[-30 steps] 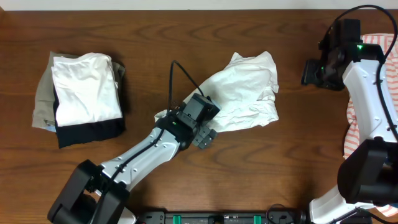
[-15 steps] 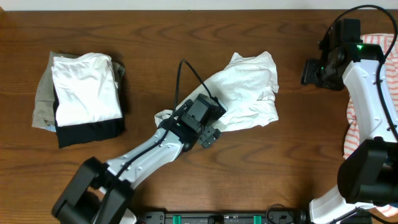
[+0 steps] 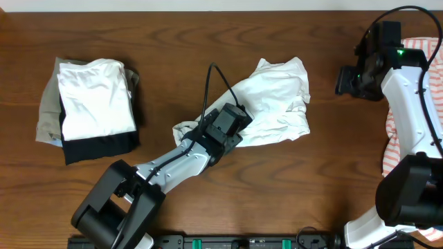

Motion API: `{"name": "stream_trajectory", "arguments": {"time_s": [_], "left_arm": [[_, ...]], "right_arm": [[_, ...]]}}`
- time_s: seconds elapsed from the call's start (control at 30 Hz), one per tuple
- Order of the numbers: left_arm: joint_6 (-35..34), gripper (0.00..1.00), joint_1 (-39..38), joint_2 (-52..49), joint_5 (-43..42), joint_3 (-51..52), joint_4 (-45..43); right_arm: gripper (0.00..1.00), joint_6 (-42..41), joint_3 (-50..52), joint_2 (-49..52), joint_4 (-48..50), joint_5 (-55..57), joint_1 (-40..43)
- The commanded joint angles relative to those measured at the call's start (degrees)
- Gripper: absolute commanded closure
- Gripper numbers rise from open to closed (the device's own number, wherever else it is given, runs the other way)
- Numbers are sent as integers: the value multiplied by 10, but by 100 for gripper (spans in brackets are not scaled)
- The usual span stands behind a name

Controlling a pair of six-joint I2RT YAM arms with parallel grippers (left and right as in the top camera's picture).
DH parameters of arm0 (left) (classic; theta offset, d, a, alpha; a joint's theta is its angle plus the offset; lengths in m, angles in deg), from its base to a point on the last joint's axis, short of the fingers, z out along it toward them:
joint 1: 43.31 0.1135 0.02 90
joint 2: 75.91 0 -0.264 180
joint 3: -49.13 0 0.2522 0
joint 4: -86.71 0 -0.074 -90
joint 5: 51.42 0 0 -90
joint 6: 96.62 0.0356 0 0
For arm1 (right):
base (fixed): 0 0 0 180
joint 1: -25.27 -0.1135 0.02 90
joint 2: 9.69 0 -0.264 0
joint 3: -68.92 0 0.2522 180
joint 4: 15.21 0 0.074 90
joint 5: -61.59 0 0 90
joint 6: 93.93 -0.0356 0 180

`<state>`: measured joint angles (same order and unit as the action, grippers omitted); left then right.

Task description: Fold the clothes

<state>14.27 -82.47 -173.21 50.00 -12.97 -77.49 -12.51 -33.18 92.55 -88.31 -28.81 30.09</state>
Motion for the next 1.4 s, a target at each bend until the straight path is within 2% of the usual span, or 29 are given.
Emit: {"name": "stream_trajectory", "arguments": {"time_s": [0.0, 0.1, 0.2, 0.23, 0.27, 0.3, 0.4, 0.53, 0.63, 0.73, 0.77, 0.83, 0.9, 0.93, 0.97, 1.0, 1.03, 1.2, 1.37], "left_arm": [[1, 32, 0, 1, 20, -6, -6], [1, 34, 0, 1, 20, -6, -7], [1, 44, 0, 1, 19, -6, -7], [1, 74, 0, 1, 19, -6, -7], [1, 87, 0, 1, 19, -6, -7], [1, 94, 0, 1, 19, -6, -7], [1, 94, 0, 12, 37, -8, -11], [1, 94, 14, 53, 118, -38, -31], [1, 94, 56, 86, 122, -76, -57], [0, 94, 132, 93, 122, -114, -111], [-13, 94, 170, 89, 122, -127, -132], [-84, 94, 238, 78, 115, -150, -141], [-147, 94, 296, 70, 64, -167, -115], [-166, 77, 319, 69, 25, -171, -97], [-177, 51, 338, 68, -10, -172, -78], [-183, 14, 351, 68, -37, -172, -57], [-184, 2, 358, 68, -56, -172, -35], [-182, 2, 344, 68, -76, -172, 79], [-182, 2, 299, 69, -80, -172, 148]], "right_arm": [[36, -8, -8, -18, -2, 0, 5], [36, -8, -8, -18, -1, 0, 5], [36, -8, -8, -18, -1, 0, 5], [36, -8, -8, -18, -1, 0, 5], [36, -8, -8, -18, -1, 0, 5], [37, -8, -8, -18, -1, 0, 5], [37, -8, -8, -18, -1, 0, 5], [37, -8, -8, -18, -2, 0, 5], [37, -8, -8, -18, -4, -1, 5], [37, -8, -8, -18, -9, -1, 5], [37, -8, -8, -18, -11, -1, 5], [37, -8, -8, -18, -16, -1, 5], [37, -8, -8, -18, -19, -1, 4], [37, -8, -8, -18, -20, -1, 4], [37, -8, -8, -18, -21, -1, 4], [37, -8, -8, -18, -22, -1, 4], [36, -8, -8, -18, -23, -1, 4], [36, -8, -8, -18, -22, -10, 3], [36, 17, -8, -18, -23, -53, 3]]}}
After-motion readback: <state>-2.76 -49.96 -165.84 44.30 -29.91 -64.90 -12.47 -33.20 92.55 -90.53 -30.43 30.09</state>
